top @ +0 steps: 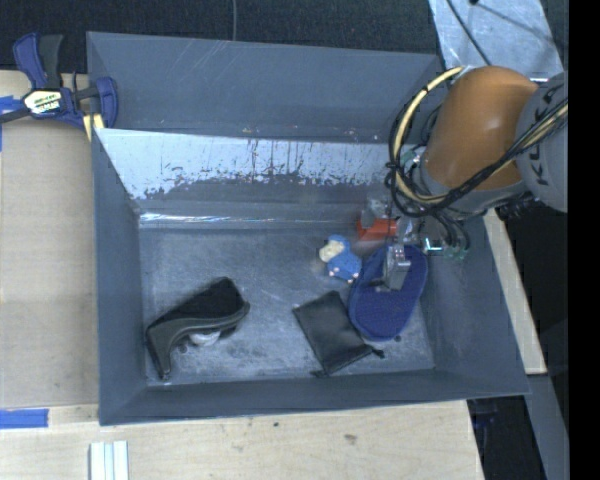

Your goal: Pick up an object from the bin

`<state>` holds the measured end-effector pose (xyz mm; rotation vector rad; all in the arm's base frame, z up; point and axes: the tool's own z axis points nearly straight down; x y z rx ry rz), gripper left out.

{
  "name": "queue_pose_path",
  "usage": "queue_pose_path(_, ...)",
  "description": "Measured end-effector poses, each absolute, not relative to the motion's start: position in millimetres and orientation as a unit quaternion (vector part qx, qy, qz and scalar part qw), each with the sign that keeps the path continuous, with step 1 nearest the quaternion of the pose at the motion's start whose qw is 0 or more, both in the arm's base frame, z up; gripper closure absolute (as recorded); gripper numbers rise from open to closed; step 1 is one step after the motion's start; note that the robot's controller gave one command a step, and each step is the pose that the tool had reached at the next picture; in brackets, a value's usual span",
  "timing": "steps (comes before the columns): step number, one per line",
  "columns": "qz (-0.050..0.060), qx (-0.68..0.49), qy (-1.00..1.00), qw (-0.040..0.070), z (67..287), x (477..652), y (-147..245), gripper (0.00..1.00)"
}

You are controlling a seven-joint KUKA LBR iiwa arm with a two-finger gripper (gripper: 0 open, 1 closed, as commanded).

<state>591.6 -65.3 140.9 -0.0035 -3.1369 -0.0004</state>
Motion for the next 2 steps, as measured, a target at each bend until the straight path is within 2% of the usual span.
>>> queue_pose_path(1, -0.001, -0.117, -0.993, -0.003, 73.6, 595.7, -75.9, 0.0)
queue_pose_path(2, -0.001, -0.116, -0.993, -0.006, 74.0, 597.1, -75.3, 1.0)
